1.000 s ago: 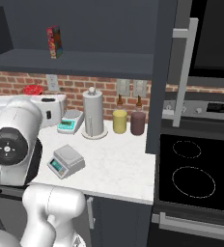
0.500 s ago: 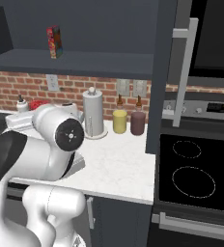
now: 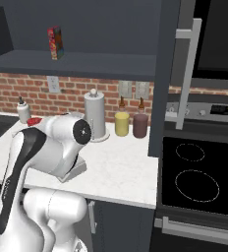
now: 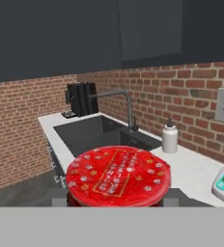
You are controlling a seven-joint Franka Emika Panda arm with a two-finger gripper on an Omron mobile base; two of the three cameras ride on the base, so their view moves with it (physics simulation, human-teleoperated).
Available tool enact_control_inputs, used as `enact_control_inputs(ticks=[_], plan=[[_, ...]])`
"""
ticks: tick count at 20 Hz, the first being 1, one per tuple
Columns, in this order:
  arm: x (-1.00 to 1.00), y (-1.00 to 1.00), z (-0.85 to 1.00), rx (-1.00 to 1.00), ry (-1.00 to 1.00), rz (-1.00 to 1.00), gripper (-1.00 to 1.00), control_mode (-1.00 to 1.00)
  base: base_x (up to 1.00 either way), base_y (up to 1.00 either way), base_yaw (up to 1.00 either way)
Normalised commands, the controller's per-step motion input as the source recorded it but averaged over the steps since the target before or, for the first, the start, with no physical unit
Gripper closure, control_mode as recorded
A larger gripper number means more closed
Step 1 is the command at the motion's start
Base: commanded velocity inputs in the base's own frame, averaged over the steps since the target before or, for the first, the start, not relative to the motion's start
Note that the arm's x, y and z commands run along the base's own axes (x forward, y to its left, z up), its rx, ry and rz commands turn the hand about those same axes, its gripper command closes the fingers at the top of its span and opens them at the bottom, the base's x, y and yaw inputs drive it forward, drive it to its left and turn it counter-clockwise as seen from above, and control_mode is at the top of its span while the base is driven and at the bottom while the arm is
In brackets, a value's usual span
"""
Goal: Pick the yogurt and place it on the digital scale for weighing, and close the cabinet.
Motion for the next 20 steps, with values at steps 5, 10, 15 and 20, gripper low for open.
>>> enact_control_inputs(ticks=[5, 10, 15, 20], plan=[[0.31, 0.13, -0.45, 0.00, 0.03, 0.13, 1.00, -1.00, 0.00, 0.00, 0.00], [0.42, 0.00, -0.47, 0.01, 0.06, 0.19, 1.00, -1.00, 0.00, 0.00, 0.00], [0.23, -0.03, -0.41, 0.00, 0.00, 0.18, 1.00, -1.00, 0.00, 0.00, 0.00], [0.18, -0.12, -0.28, 0.00, -0.01, 0.06, 1.00, -1.00, 0.00, 0.00, 0.00]])
